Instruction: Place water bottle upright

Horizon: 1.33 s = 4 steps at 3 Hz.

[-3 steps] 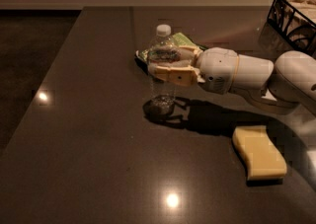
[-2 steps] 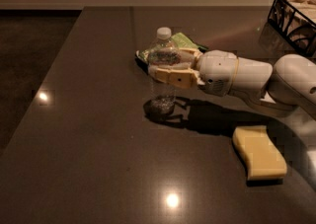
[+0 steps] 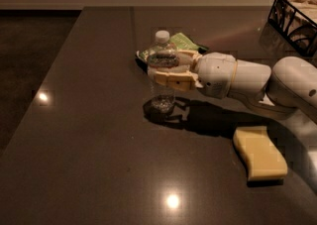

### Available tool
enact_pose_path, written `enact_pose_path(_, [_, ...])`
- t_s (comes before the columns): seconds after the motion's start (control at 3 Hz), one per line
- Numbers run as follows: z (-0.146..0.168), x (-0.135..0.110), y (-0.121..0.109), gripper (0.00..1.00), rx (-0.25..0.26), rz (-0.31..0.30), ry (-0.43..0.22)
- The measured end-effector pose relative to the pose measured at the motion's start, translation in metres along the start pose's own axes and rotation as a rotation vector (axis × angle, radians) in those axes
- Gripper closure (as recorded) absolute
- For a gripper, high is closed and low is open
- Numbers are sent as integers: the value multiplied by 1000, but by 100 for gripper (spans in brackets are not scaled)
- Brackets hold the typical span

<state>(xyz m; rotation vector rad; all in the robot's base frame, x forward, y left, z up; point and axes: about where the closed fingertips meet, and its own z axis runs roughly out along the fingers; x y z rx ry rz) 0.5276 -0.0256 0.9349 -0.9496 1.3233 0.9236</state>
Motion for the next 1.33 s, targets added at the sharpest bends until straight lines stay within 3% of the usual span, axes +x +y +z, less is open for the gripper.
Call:
enact_pose_path(0.33, [3, -1, 2, 27, -6, -1, 0])
enact_pose_path(0.67, [5, -2, 3, 4, -10, -2, 0])
enact_pose_path(1.33, [6, -2, 4, 0, -12, -3, 0])
